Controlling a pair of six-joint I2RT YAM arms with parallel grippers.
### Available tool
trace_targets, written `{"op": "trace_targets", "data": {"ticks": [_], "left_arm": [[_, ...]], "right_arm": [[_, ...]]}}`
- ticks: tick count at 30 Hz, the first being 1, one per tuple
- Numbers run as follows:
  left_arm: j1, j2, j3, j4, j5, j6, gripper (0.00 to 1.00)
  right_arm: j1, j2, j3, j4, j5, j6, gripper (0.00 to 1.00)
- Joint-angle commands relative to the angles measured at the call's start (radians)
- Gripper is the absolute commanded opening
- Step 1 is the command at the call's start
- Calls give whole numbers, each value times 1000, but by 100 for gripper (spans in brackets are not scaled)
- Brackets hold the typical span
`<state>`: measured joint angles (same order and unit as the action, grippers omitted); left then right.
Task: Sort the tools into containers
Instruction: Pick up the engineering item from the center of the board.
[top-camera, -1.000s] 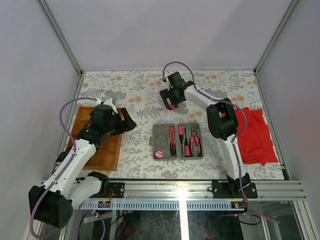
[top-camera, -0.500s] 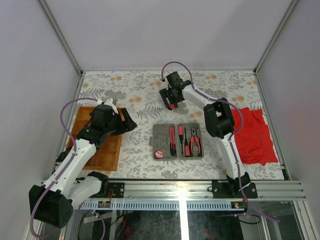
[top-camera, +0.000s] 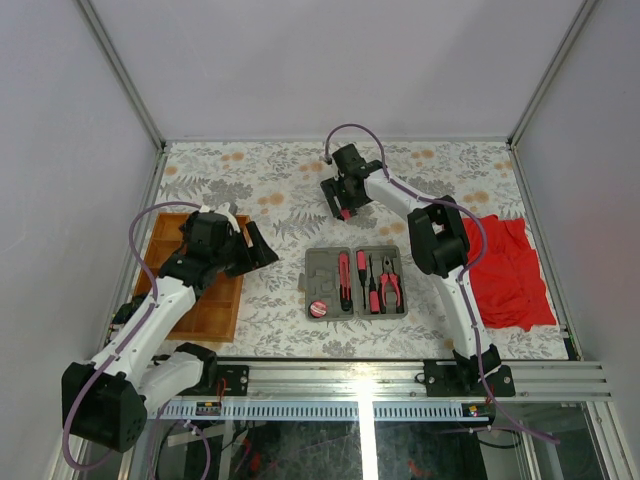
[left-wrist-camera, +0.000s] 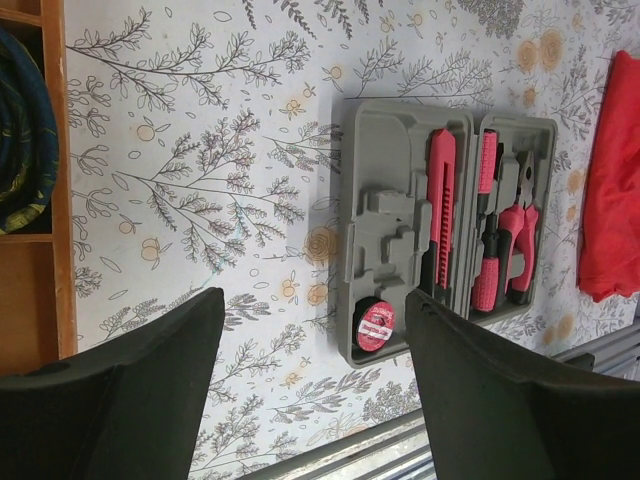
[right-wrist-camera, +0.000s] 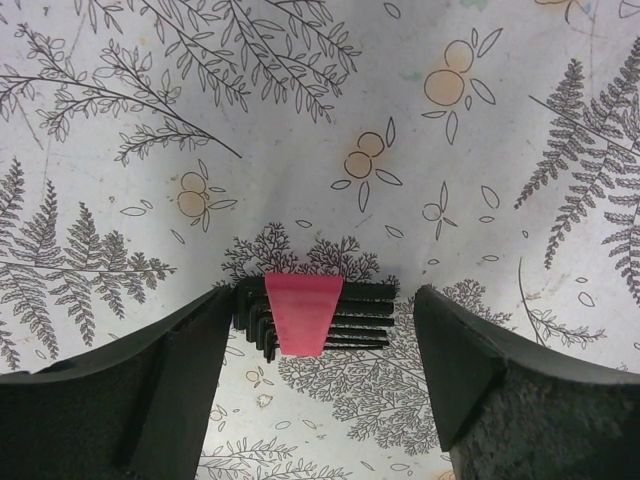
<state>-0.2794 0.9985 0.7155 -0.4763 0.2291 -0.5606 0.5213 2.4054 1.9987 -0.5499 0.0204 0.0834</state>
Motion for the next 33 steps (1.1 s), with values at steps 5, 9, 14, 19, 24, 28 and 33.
{"op": "trace_targets", "data": {"ticks": [5,9,14,19,24,28,33], "left_arm": [[6,5,-13,64,31,-17,70],[5,4,-24,80,43,-31,69],[-7,11,-66,139,68,-83,69],[-78,40,-117,264,52,-128,68],[-148,135,-147,396,51,-146,61],[-173,222,-144,450,28,-154,57],[-178,307,-127,475,16,-138,51]], "right_arm": [[-3,-21,-33,-85,-24,56,69],[-3,-33,-58,-57,-38,58,60],[-2,-124,-149,14,19,75,57],[-2,-281,-302,130,72,102,56],[-2,-410,-399,179,79,121,55],[-2,-485,-458,197,64,138,55],[-3,-566,-534,218,40,165,55]]}}
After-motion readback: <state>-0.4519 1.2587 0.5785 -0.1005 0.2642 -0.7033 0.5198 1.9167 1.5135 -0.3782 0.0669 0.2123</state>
